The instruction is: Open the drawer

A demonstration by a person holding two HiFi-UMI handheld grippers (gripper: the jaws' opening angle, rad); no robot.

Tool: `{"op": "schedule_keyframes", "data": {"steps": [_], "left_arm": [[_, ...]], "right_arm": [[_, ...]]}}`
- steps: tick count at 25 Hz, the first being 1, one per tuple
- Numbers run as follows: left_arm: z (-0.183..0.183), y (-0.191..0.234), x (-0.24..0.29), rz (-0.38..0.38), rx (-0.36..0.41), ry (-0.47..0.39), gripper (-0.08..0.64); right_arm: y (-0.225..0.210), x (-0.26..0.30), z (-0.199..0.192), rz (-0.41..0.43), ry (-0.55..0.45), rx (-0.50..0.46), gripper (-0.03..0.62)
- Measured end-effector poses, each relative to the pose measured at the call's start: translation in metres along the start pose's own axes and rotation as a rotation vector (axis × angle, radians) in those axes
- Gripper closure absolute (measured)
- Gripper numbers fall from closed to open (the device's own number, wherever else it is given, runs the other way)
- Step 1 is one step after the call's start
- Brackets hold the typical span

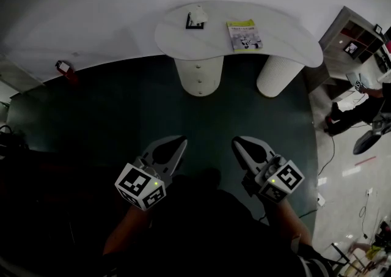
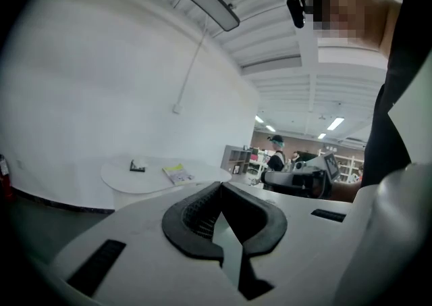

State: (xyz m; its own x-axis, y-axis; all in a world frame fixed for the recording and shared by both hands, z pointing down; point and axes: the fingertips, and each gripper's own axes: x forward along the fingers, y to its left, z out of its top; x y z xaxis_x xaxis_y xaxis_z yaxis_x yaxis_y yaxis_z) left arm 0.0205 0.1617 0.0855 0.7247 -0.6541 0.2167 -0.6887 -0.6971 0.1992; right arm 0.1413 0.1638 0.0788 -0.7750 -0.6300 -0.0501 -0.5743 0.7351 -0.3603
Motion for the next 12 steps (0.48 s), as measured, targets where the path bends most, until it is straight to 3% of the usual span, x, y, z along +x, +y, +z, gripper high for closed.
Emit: {"op": "schedule_keyframes", "data": {"steps": [7, 12], "left_arm": [[0.001, 0.041, 0.039, 0.023, -0.030, 0.017, 0.548], [0.010, 0.095, 0.067, 0.023, -0.066, 0.002, 0.548]], "right_arm": [[-0.034, 0.045, -0.007, 0.062, 0.071, 0.025, 0.575], [-0.066, 0.096, -0.001, 0.068, 0.108, 0.018, 0.575]]}}
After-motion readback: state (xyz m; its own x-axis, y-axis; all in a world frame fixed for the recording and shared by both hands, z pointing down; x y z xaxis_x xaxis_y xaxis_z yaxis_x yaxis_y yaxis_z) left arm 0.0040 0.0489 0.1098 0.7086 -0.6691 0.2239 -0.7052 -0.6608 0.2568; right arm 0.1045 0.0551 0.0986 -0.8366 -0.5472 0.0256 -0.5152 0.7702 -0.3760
